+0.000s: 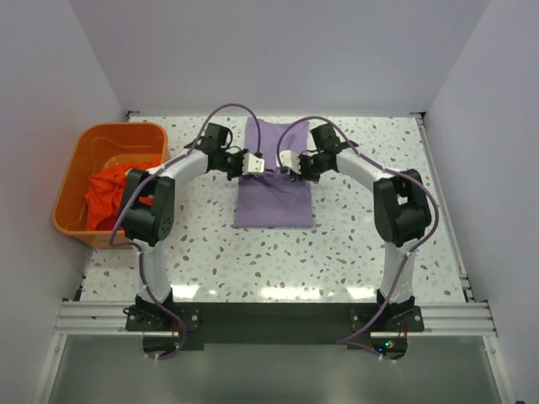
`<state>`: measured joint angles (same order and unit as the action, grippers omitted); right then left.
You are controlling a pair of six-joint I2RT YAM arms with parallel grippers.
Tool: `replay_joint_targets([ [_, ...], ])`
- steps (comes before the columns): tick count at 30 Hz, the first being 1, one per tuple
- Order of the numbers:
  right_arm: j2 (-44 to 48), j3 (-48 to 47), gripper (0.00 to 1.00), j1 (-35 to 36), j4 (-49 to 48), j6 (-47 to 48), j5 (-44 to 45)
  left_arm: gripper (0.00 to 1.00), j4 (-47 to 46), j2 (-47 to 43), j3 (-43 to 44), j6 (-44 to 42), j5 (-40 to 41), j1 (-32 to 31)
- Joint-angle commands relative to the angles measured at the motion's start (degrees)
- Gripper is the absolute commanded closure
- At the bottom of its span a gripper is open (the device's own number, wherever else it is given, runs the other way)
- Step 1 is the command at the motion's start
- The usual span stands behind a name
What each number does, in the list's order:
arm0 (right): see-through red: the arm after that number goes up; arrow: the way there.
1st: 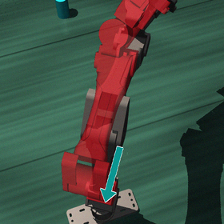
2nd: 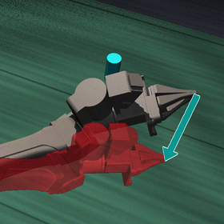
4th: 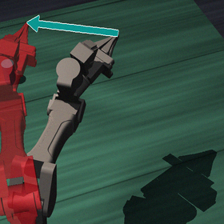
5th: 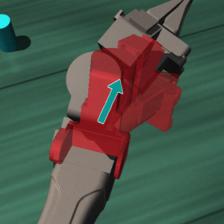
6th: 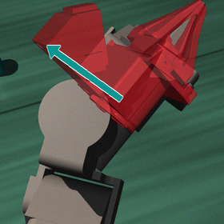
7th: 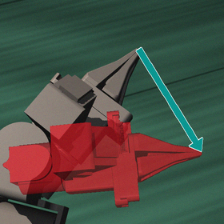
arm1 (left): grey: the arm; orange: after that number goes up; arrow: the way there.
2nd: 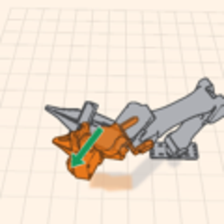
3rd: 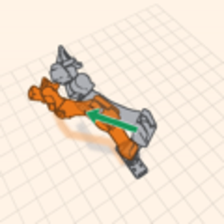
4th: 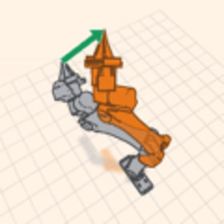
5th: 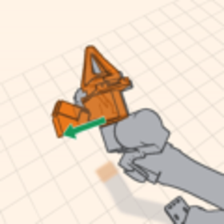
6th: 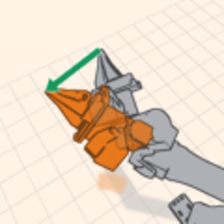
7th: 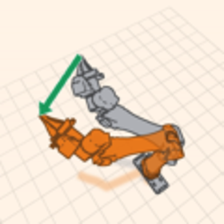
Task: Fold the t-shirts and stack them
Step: Fold the tshirt
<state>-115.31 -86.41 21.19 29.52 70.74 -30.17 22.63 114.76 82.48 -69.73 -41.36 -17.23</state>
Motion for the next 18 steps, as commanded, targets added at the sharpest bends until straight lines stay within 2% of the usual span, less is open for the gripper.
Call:
replay_joint_targets([
  [1,-1.23,-3.32,1.0,-0.62,0.45,1.86,-2.52,1.0,0.05,1.43,3.13,-1.81,-1.53,0.71],
  [15,-3.61,-7.28,1.0,-2.73,2.21,3.53,-2.87,1.0,-1.63,5.56,6.46,-0.84,-0.65,0.62],
  [18,-4.4,-7.63,0.98,-2.73,1.69,3.62,-2.44,0.91,-1.71,6.0,7.26,-0.14,-0.12,0.62],
])
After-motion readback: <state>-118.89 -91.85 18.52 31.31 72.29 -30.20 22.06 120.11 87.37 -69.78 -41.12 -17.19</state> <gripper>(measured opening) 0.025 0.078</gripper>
